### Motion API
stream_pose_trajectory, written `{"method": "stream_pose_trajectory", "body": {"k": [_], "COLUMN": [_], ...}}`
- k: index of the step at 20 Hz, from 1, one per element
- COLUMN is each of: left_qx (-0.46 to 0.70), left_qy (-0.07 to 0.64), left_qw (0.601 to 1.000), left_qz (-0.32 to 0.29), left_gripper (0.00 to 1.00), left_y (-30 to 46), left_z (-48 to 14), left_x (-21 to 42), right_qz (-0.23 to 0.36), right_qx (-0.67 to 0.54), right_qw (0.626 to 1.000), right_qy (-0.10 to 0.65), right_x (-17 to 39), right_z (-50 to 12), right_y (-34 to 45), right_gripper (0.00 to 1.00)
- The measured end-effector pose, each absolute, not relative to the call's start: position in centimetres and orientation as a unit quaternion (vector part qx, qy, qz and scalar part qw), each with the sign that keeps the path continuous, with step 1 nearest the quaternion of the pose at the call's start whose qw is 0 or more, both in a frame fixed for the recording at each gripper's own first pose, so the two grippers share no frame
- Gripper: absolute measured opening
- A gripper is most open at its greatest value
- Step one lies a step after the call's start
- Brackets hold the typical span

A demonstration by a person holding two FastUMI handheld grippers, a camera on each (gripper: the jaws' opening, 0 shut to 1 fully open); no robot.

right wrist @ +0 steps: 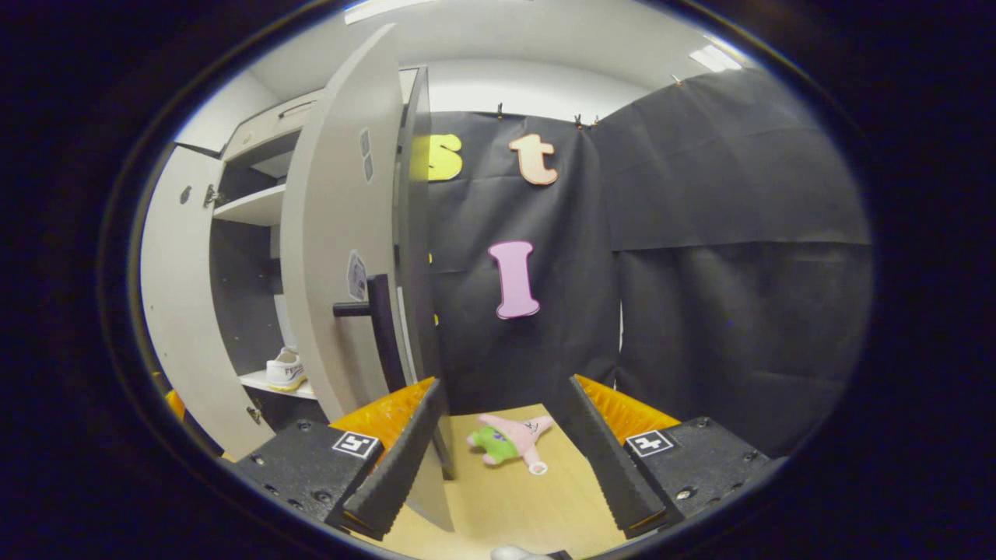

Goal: Grab one shoe with the right hand and put it into the shoe cabinet, grab the other shoe with the left hand and put it into the shoe cabinet; then close the right door with the right hand and the left door with the left hand.

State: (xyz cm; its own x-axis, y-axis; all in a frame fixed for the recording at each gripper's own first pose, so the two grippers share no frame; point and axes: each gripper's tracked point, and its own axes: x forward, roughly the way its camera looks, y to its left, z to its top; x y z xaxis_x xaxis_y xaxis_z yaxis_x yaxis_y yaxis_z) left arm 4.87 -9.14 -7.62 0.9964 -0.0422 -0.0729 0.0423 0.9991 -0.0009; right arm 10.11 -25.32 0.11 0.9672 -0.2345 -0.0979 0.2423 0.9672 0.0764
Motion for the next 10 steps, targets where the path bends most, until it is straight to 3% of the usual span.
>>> {"method": "stream_pose_trajectory", "body": {"k": [5,6,7,8,9,10], "left_qx": [-0.006,-0.007,-0.006,-0.004,-0.005,-0.006], "left_qy": [0.042,0.043,0.043,0.043,0.042,0.043], "left_qw": [0.999,0.999,0.999,0.999,0.999,0.999], "left_qz": [-0.010,-0.010,-0.009,-0.007,-0.007,-0.009], "left_gripper": [0.96,1.00,0.96,0.96,0.96,0.96], "left_y": [-9.1,-9.1,-9.1,-9.0,-8.9,-9.1], "left_z": [-8.3,-8.5,-8.6,-8.7,-8.7,-8.9], "left_x": [4.7,4.7,4.6,4.6,4.6,4.5], "right_qz": [-0.094,-0.090,-0.092,-0.095,-0.094,-0.097], "right_qx": [0.017,0.016,0.014,0.013,0.013,0.015], "right_qw": [0.994,0.995,0.995,0.994,0.994,0.994], "right_qy": [0.046,0.049,0.047,0.047,0.047,0.047], "right_x": [11.0,11.3,11.1,11.1,11.2,11.1], "right_z": [0.8,0.7,0.8,0.8,0.7,0.8], "right_y": [-23.7,-23.5,-23.5,-23.5,-23.2,-22.9], "right_gripper": [0.97,0.89,0.93,0.85,0.92,0.82]}}
